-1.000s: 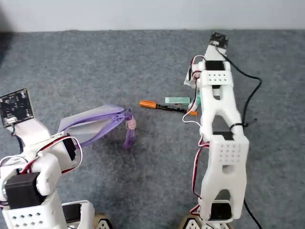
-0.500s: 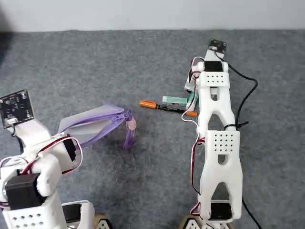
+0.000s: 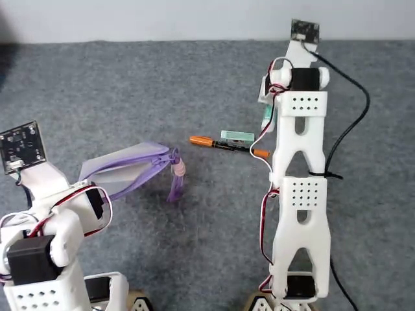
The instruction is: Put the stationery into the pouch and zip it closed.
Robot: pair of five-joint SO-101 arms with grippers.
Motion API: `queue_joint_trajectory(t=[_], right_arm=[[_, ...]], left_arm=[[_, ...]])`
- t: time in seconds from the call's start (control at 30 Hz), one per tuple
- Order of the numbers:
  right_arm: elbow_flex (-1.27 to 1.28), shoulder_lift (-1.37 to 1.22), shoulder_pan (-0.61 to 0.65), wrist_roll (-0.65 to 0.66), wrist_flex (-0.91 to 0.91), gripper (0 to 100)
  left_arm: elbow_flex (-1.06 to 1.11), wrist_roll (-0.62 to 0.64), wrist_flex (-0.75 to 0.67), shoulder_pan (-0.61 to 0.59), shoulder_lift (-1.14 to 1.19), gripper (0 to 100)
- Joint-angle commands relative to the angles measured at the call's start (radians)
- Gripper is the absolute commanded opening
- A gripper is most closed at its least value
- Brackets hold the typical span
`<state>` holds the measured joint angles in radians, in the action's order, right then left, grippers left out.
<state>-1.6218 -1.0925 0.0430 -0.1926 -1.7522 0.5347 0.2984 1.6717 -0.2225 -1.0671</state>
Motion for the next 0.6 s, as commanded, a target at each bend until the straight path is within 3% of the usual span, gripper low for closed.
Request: queue_joint_trajectory(t=[0.0, 0.17, 0.43, 0.57], right_arm=[[-0.038, 0.166, 0.008, 0.054, -0.048, 0.7], [0.203, 0.432, 0.036, 0.084, -0.05, 0.7], [0.953, 1.004, 0.157, 0.078, -0.041, 0.7], [1.211, 1.245, 0.243, 0.069, 0.002, 0.7]], left_arm=[[-0.015, 0.009, 0.003, -0.002, -0.003, 1], [-0.015, 0.009, 0.003, -0.003, -0.003, 1], [-0.015, 0.009, 0.003, -0.005, -0.003, 1], [-0.015, 0.009, 0.003, -0.005, -0.003, 1]])
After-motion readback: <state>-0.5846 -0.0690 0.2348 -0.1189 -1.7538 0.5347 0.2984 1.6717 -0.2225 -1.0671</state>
